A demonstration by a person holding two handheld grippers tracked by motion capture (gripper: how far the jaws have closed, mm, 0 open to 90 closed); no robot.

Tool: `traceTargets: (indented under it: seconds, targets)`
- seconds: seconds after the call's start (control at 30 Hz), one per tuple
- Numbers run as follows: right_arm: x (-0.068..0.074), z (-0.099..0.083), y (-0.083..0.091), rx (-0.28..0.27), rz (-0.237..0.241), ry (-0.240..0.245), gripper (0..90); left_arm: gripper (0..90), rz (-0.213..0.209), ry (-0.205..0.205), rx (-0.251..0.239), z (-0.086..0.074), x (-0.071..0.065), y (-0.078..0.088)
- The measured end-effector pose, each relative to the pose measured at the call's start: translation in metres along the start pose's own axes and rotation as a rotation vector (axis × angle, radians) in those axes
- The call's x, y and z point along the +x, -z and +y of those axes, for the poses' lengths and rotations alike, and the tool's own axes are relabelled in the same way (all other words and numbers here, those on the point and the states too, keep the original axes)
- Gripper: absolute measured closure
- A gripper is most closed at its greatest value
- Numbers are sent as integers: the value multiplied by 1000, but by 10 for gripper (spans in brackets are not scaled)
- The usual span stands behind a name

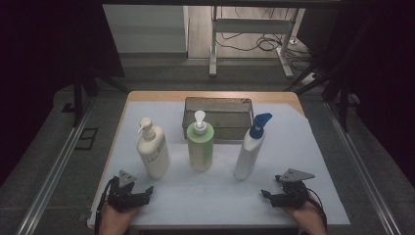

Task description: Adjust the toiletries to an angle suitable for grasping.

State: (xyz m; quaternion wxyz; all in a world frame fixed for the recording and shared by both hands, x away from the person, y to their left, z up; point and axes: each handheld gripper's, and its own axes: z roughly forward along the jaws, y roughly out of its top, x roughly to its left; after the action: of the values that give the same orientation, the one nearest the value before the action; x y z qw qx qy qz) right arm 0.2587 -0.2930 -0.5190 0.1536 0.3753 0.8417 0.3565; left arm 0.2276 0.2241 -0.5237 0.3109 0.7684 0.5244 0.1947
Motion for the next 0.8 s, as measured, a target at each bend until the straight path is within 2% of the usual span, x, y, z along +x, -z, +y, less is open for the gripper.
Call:
traceTargets:
  seconds: [0.13, 0.8]
  targets:
    - [0, 0, -1, 7, 14, 15, 147, 143, 0, 0, 0, 0, 0, 0]
    - [0, 1, -1, 16, 17, 15, 145, 144, 1, -1, -6, -1, 0, 0]
